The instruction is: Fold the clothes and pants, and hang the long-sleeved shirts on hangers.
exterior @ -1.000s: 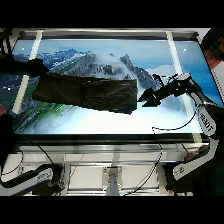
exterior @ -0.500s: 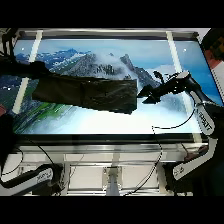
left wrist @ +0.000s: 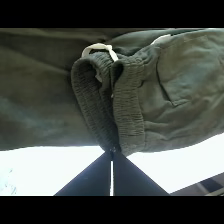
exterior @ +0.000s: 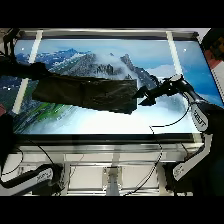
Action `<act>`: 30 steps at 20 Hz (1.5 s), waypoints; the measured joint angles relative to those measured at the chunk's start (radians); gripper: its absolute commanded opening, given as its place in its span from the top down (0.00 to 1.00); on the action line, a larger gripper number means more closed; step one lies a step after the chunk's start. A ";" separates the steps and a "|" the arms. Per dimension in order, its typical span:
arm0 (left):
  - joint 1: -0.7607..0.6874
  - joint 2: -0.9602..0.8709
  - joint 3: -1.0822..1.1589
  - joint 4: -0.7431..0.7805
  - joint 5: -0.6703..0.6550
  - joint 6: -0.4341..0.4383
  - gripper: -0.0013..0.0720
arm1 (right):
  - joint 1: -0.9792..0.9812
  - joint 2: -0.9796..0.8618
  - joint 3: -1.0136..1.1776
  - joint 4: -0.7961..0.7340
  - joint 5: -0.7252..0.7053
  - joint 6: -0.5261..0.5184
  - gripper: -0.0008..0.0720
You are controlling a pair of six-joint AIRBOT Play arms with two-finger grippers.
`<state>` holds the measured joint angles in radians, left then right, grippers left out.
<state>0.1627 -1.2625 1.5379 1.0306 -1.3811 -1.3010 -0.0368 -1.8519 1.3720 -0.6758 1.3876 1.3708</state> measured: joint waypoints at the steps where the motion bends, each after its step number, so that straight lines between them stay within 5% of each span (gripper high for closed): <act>1: 0.000 0.000 0.000 0.000 0.000 0.000 0.97 | 0.012 -0.002 0.000 -0.001 -0.008 0.002 0.04; 3: 0.000 0.000 0.000 0.000 0.000 0.000 0.97 | 0.035 -0.005 0.000 -0.011 -0.027 0.002 0.17; 6: 0.000 0.000 0.000 0.000 0.000 0.000 0.97 | 0.057 -0.007 0.000 -0.027 -0.046 0.002 0.92; 7: 0.000 0.000 0.000 0.000 0.000 0.000 0.97 | 0.060 -0.008 0.000 -0.030 -0.048 0.003 0.96; 18: -0.139 -0.138 -0.040 0.006 0.023 -0.019 0.97 | -0.070 0.056 0.000 -0.245 -0.002 0.048 0.96; 30: -0.598 -0.424 -0.049 0.030 0.404 -0.150 0.97 | -0.351 0.085 0.014 -0.296 0.036 0.043 0.96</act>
<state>-0.4351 -1.6863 1.4891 1.0603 -0.9775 -1.4513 -0.3882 -1.7668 1.3865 -0.9718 1.4235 1.4143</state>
